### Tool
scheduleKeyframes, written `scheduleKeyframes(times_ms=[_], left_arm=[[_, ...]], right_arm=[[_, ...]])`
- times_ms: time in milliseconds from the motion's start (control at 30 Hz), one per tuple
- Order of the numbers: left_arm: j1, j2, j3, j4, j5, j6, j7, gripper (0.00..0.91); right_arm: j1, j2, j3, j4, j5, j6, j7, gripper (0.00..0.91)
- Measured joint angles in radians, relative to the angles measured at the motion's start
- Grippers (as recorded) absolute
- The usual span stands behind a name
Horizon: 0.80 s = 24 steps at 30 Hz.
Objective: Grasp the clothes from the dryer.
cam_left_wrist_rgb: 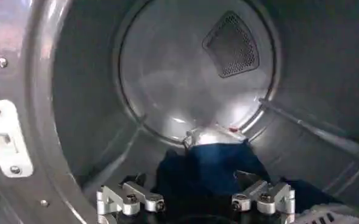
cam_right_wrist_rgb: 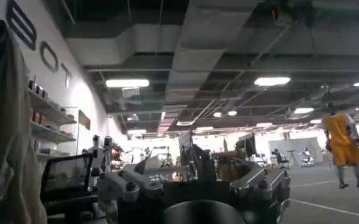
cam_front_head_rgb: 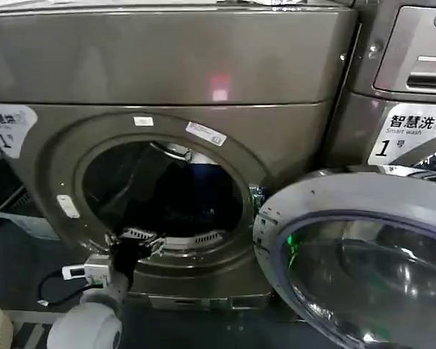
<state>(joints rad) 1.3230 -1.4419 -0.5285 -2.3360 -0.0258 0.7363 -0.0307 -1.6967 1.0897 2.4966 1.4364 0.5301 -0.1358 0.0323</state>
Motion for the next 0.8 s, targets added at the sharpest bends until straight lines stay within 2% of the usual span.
scheduleKeyframes(times_ms=[333, 667, 800], left_arm=[[-0.114, 0.006, 0.042, 0.107, 0.005, 0.0, -0.005, 0.907], [-0.337, -0.009, 0.085, 0.367, 0.052, 0.0, 0.03, 0.907], [-0.429, -0.014, 0.084, 0.466, 0.154, 0.0, 0.104, 0.907]], right_arm=[[0.006, -0.012, -0.013, 0.008, 0.001, 0.008, -0.003, 0.907], [0.01, -0.015, -0.02, -0.002, 0.012, 0.013, -0.008, 0.907], [0.016, -0.012, -0.027, -0.001, 0.013, 0.016, -0.011, 0.907]])
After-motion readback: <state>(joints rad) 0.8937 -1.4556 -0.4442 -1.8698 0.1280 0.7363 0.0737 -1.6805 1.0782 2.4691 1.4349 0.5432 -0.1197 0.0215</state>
